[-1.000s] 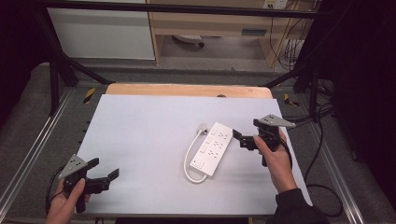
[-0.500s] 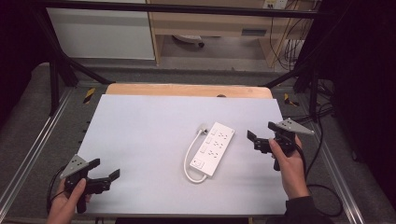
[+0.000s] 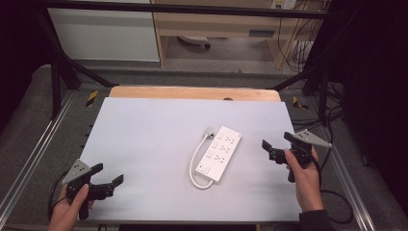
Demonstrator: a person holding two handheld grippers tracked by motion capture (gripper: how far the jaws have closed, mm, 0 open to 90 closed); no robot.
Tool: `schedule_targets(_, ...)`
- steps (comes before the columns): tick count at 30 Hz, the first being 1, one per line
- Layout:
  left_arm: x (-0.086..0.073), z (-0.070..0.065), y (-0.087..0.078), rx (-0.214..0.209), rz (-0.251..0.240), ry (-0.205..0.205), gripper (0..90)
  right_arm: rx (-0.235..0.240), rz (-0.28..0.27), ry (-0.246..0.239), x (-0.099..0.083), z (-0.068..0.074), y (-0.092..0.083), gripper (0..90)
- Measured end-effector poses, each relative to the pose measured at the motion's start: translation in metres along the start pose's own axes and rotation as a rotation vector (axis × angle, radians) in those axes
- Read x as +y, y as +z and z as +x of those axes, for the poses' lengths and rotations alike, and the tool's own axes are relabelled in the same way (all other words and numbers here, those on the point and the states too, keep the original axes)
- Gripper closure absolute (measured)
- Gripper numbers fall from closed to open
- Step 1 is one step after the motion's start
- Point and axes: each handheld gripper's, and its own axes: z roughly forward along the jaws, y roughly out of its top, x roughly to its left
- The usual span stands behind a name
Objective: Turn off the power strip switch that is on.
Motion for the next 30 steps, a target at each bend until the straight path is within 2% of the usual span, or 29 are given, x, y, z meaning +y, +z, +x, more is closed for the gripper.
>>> schedule_targets(8,0.0,0.0,0.0,0.0,0.0,0.004,6.1,-0.012,-0.001,0.008,-0.011,-0.006,-0.006,2.2)
schedule_targets(11,0.0,0.0,0.0,-0.001,-0.001,0.003,6.1,-0.026,0.007,-0.013,-0.017,-0.007,-0.008,2.7)
schedule_targets(16,0.0,-0.001,0.0,-0.001,-0.001,0.004,6.1,-0.019,0.019,-0.013,-0.024,-0.008,-0.007,3.1)
schedule_targets(23,0.0,0.0,0.0,-0.002,-0.003,0.003,6.1,-0.004,0.084,-0.011,-0.041,-0.007,0.003,3.2)
schedule_targets(28,0.001,-0.001,0.0,0.0,-0.005,0.006,6.1,0.016,0.153,-0.014,-0.052,-0.004,0.015,3.1)
schedule_targets(30,0.001,-0.001,0.0,-0.001,-0.003,0.008,6.1,0.029,0.196,-0.02,-0.057,0.0,0.023,3.1)
